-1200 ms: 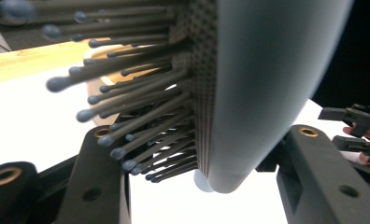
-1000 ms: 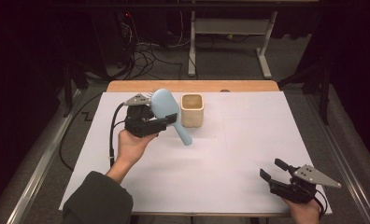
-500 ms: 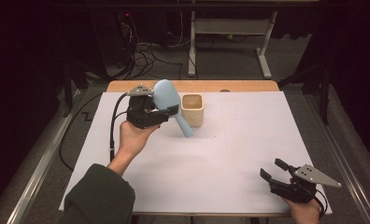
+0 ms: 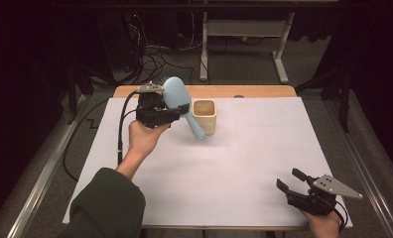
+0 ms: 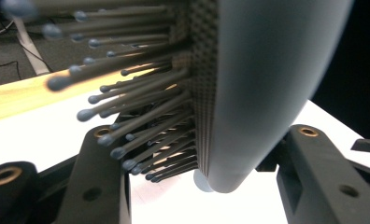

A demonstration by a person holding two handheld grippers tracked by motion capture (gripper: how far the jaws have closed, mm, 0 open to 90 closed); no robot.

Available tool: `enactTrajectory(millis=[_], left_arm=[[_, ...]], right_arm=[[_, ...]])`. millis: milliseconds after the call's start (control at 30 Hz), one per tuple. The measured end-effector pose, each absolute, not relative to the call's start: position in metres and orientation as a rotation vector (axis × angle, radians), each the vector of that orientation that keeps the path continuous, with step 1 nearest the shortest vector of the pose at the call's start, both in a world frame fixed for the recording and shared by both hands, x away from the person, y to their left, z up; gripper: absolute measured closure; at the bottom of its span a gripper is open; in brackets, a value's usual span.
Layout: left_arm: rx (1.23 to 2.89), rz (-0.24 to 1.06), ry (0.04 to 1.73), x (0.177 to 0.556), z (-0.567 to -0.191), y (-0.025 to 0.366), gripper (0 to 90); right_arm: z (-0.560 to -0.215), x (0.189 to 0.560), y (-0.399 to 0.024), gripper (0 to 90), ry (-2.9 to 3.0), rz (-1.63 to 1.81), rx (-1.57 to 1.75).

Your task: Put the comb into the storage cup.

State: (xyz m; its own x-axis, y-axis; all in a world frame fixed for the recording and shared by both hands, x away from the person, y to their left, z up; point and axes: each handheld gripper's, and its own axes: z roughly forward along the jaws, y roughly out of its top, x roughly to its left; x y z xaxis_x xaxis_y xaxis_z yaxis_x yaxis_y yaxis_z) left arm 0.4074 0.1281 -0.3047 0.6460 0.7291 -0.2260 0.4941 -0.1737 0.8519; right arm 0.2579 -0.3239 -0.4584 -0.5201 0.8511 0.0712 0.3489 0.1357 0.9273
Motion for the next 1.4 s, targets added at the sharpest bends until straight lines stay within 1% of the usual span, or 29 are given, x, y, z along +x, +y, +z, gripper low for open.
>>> enactTrajectory(millis=[1067, 1400], left_arm=[[1.75, 0.327, 1.059, 0.446, -0.287, 0.127, 52.2], [1.758, 0.358, 1.082, 0.459, -0.284, 0.121, 52.2]], right_arm=[[-0.459, 0.259, -0.327, 28.8, 1.93, 1.387, 1.156], [-0.459, 0.259, -0.327, 28.9, 1.928, 1.39, 1.156]])
